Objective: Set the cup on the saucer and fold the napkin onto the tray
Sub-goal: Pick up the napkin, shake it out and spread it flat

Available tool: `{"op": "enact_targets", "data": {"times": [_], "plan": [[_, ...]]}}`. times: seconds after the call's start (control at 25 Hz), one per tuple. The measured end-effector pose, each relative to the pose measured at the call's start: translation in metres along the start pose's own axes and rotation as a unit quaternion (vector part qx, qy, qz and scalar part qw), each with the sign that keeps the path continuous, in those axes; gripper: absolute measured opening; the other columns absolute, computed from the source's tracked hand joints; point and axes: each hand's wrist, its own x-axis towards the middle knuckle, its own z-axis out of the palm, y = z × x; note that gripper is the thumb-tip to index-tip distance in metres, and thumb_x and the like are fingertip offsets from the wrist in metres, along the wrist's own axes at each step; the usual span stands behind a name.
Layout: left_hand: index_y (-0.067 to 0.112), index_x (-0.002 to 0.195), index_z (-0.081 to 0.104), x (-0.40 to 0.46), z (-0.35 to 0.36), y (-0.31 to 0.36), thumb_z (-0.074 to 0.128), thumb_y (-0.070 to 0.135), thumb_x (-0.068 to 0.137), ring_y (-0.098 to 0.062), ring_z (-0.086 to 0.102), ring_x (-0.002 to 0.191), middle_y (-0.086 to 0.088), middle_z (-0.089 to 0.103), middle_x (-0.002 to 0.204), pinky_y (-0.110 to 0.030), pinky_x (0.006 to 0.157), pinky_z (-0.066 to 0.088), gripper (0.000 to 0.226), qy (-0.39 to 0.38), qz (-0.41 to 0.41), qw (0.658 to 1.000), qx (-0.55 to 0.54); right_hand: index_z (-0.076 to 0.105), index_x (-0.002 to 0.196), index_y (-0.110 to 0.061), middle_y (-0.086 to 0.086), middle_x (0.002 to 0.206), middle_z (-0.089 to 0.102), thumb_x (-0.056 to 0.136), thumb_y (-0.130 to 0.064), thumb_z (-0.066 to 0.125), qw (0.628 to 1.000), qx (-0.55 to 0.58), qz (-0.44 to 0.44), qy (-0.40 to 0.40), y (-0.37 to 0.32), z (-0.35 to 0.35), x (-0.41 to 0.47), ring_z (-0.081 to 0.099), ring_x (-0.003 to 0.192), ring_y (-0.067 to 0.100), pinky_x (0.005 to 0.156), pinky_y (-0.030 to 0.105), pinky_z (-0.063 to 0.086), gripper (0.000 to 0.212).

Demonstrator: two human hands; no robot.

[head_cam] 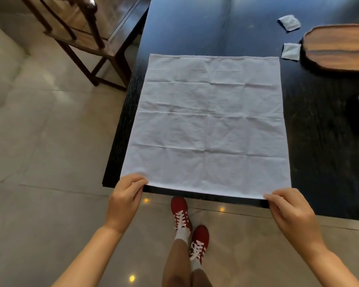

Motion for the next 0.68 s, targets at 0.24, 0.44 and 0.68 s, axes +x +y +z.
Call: {"op": "enact_targets", "data": {"times": [0.24,0.44,0.68], "plan": [[0.001,0.094,0.069,-0.002,-0.004,-0.007,0.045,0.005,0.088,-0.023,0.062,0.097,-0.012,0.068,0.098,-0.013,0.101,0.036,0.026,-0.004,0.014,1.000,0.022,0.070,0.085,-0.002,0.010,0.077,0.061,0.083,-0.026,0.048,0.999,0.013,0.045,-0.011,-0.007,-0.004,0.004,0.057,0.073,0.026,0.064,0.034,0.048,0.032],[0.008,0.136,0.042,0.033,0.019,0.061,0.038,0.025,0.093,-0.024,0.031,0.137,-0.009,0.040,0.144,-0.044,0.115,0.017,0.046,-0.040,0.036,0.998,0.035,0.045,0.133,-0.008,0.018,0.137,0.046,0.092,-0.028,0.038,0.993,0.001,0.116,0.035,-0.067,0.017,0.044,0.034,0.131,0.027,0.109,0.049,0.022,0.047],[0.034,0.147,0.003,0.069,0.073,0.075,0.011,0.056,0.093,-0.019,-0.007,0.144,0.004,-0.005,0.158,-0.057,0.111,-0.006,0.059,-0.200,0.029,0.961,0.190,0.012,0.147,-0.028,0.003,0.157,0.009,0.092,-0.047,0.024,0.979,-0.100,0.118,-0.132,-0.089,0.070,0.074,0.001,0.144,0.017,0.113,0.050,-0.002,0.060]]}}
